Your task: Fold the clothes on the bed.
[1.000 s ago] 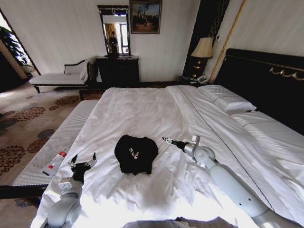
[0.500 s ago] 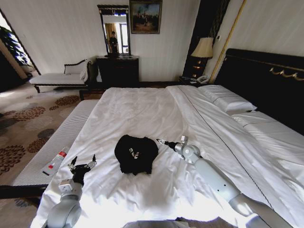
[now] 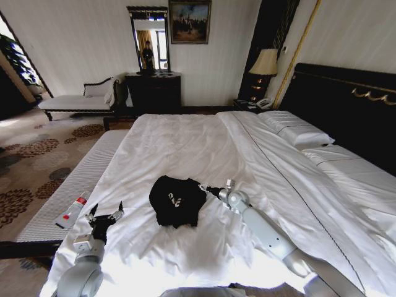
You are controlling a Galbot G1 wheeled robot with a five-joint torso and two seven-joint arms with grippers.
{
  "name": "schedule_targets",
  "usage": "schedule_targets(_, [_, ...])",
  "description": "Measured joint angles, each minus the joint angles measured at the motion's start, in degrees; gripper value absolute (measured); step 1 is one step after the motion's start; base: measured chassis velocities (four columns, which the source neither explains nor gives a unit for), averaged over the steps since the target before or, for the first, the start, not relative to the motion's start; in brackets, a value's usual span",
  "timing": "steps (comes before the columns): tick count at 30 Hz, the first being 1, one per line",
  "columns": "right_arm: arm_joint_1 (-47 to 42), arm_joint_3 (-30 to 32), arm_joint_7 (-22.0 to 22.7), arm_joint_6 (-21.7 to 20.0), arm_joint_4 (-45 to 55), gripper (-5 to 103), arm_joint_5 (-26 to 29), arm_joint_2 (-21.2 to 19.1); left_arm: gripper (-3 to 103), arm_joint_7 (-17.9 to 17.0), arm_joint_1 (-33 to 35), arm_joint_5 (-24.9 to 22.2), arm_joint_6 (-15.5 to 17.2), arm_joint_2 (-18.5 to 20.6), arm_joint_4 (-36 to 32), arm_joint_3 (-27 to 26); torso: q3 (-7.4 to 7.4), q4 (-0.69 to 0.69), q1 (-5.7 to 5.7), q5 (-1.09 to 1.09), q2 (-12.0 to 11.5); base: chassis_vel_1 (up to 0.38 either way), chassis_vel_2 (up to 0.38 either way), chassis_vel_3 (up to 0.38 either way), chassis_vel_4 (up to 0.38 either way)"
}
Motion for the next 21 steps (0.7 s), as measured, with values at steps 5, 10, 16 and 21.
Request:
schedule_targets(5, [-0.3, 0.0, 0.2, 0.0, -0.3, 70, 0.1, 0.4, 100, -0.2, -0.7, -0.1, 0.3, 0.3, -0.2, -0.3, 0.0, 0.01, 0.0, 0.0, 0.0, 0.0, 0.0, 0.0, 0.0])
schedule_targets(10, [-0.3, -0.1, 0.2, -0.1, -0.4, 54, 0.1, 0.7, 100, -0.7, -1.2, -0.5, 0.7, 0.9, -0.3, -0.8, 0.0, 0.0, 0.0, 0.01, 0.0, 0.0, 0.0, 0.0, 0.0])
schedule_targets(16, [-0.2, -0.2, 0.2, -0.2, -0.2, 32, 0.2, 1.5, 100, -0.9, -1.3, -0.5, 0.9, 0.9, -0.3, -0.9, 0.0, 0.02, 0.0, 0.01, 0.0, 0.0, 0.0, 0.0, 0.0])
schedule_targets(21, [-0.1, -0.3, 0.1, -0.4, -0.1, 10, 0.2, 1.5, 100, -0.9, -1.4, -0.5, 0.9, 0.7, -0.4, -0.8, 0.0, 0.01, 0.0, 0.01, 0.0, 0.0, 0.0, 0.0, 0.0])
